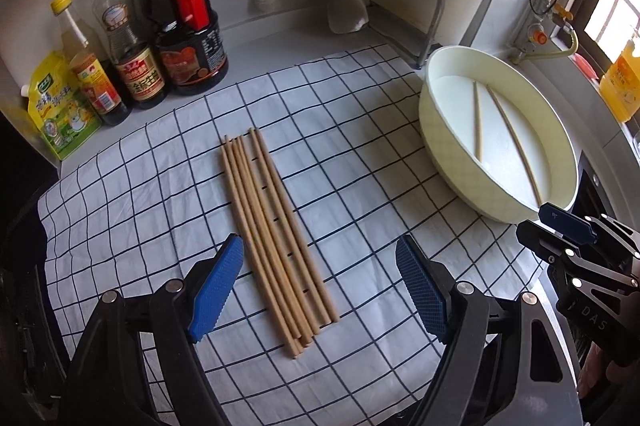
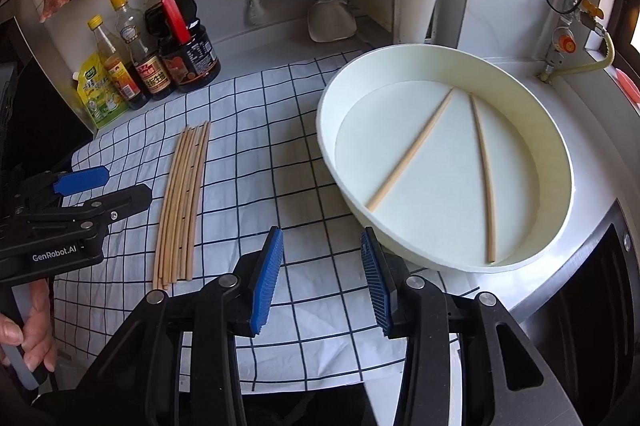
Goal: Organize utensils
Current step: 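Withdraw the right tool from the basin back toward the chopsticks, then align the right tool fingers over another chopstick in the row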
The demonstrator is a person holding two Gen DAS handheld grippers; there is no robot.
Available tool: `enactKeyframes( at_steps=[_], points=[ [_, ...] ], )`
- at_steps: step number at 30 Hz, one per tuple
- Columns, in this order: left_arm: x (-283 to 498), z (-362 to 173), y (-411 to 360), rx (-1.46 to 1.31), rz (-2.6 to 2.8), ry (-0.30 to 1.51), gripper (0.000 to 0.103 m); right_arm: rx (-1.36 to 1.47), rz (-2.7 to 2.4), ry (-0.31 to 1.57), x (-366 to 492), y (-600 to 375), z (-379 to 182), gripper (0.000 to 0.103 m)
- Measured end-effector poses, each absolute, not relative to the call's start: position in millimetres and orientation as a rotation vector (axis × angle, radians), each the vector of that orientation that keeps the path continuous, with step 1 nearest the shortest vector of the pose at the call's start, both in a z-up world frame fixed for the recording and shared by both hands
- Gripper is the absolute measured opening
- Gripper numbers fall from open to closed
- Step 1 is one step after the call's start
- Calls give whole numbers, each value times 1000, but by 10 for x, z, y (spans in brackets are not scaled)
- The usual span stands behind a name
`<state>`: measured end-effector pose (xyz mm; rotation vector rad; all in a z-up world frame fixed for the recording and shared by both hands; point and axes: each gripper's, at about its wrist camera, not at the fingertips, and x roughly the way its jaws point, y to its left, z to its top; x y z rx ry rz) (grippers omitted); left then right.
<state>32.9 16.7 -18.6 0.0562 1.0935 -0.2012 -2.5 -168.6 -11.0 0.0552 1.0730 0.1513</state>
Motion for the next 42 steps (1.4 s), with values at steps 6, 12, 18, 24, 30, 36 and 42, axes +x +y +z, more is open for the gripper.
enactKeyframes(
  at_steps=[6,12,18,24,30,36,42],
  points=[
    [318,-319,488,28,-159,1113,77,18,185,1096,27,-1370,-193,40],
    [348,-454,748,-2,-131,1132,77,-4,217,1104,87,-1093,-276,41],
    [392,-555,917,-29,-115,1144,77,-9,226,1126,136,-933,-387,42],
    [401,-680,967,-37,-110,1161,77,16,218,1128,159,-901,-505,44],
    [382,-806,996,-53,-103,1183,77,23,206,1174,189,-884,-698,44],
    [398,-892,1069,-64,-76,1182,77,11,242,1192,252,-743,-842,46],
    [425,-951,1174,-72,-33,1178,78,7,259,1192,383,-615,-948,46]
  ],
)
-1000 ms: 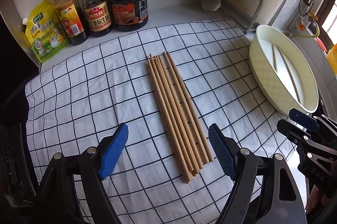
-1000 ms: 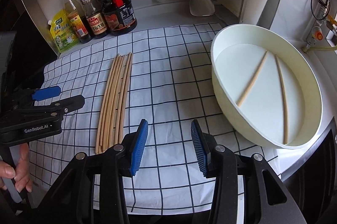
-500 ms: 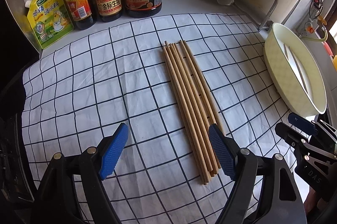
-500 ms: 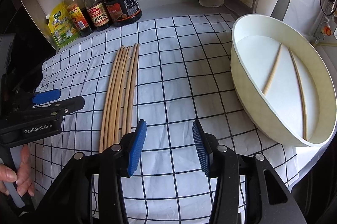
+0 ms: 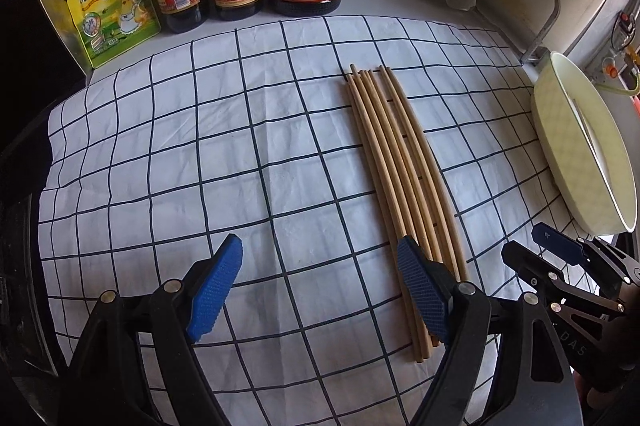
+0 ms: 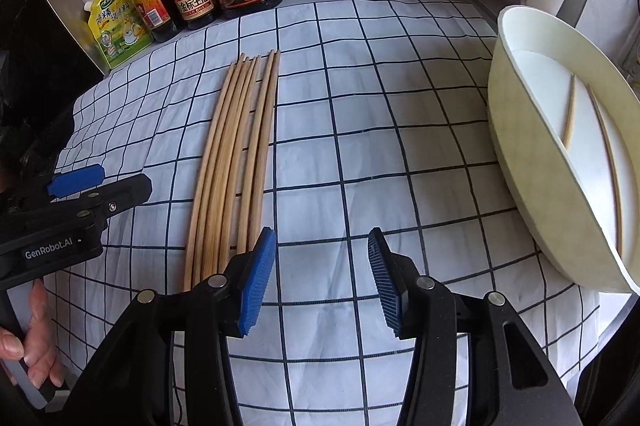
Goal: Organize utensils
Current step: 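Align the right tool fingers over another chopstick in the row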
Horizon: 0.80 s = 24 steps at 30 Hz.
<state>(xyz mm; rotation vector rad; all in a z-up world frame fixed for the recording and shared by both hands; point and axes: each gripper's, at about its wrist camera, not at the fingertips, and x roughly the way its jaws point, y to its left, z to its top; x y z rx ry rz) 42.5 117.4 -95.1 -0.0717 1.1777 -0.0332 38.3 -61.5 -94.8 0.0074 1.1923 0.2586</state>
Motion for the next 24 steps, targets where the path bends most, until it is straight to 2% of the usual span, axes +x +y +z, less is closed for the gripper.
enactKeyframes(
  at_steps=[24],
  points=[
    [448,-1027,1266,-94,-9,1182,79,-83,281,1203,548,-303,-1138,47]
  ],
)
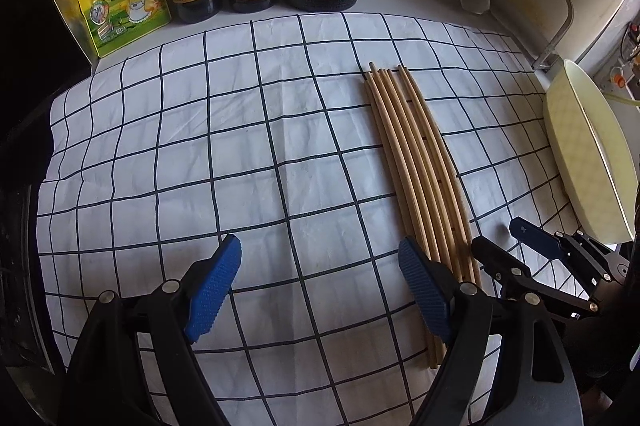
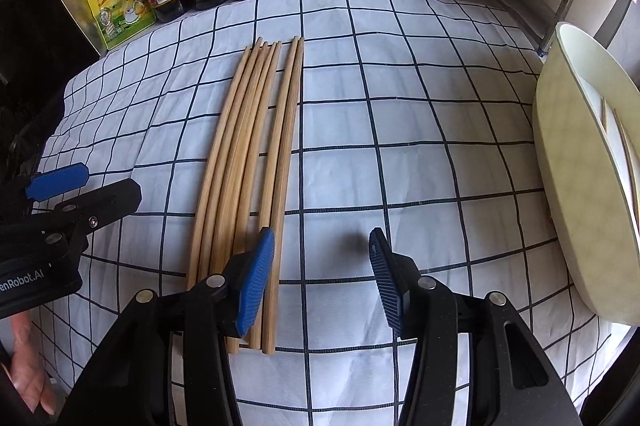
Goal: Organize utensils
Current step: 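Align the right tool fingers over another chopstick in the row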
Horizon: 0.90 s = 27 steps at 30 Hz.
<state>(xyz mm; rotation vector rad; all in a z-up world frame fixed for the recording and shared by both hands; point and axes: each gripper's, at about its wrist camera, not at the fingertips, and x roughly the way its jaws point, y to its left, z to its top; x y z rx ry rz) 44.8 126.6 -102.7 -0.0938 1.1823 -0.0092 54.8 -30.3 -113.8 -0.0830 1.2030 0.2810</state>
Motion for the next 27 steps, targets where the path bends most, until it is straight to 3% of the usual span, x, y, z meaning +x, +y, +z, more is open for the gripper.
enactKeyframes(
  at_steps=[27],
  points=[
    [584,-1180,966,-37,-56,1213,79,-122,211,1189,548,-595,-1177,47]
  ],
)
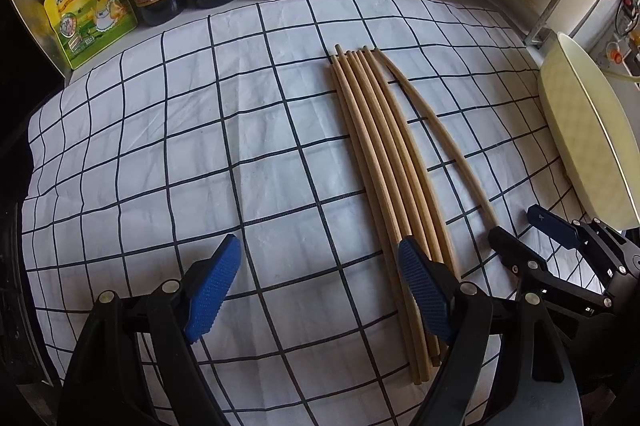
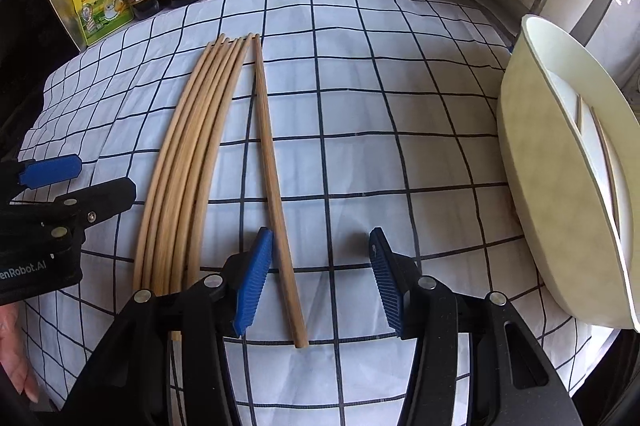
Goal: Organize utensils
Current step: 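Align the right tool fingers over another chopstick in the row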
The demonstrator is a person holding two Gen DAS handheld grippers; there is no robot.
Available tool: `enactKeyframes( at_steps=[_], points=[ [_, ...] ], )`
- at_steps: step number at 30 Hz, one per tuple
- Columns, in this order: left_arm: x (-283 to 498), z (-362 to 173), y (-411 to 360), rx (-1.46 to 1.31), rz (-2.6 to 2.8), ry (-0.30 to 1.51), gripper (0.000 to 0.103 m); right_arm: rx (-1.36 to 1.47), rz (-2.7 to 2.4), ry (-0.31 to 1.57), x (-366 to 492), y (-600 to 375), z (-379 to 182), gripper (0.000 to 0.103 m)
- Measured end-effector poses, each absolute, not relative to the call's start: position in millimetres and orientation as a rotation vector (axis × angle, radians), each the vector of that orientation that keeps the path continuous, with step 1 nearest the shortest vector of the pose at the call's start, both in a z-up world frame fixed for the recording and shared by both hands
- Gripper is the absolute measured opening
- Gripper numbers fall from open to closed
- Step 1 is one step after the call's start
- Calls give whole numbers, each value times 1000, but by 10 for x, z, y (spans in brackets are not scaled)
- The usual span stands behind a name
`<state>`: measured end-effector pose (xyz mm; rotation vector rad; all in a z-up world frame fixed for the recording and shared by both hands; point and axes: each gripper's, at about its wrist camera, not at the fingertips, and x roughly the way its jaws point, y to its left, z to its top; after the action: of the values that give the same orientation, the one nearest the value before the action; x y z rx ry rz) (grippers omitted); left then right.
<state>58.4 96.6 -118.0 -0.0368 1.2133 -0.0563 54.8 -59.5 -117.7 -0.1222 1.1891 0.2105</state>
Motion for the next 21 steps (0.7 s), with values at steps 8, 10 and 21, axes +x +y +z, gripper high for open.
enactKeyframes(
  at_steps=[8,10,21],
  points=[
    [624,-1285,893,-23,-50,1230,79,-112,196,1191,505,-657,-1168,47],
    [638,-1313,877,-16,-46,1234,79,-113,196,1191,507,-651,-1167,47],
    [598,-1324,1021,-32,-3,1215,85,-111,205,1192,541,-648,-1170,47]
  ],
)
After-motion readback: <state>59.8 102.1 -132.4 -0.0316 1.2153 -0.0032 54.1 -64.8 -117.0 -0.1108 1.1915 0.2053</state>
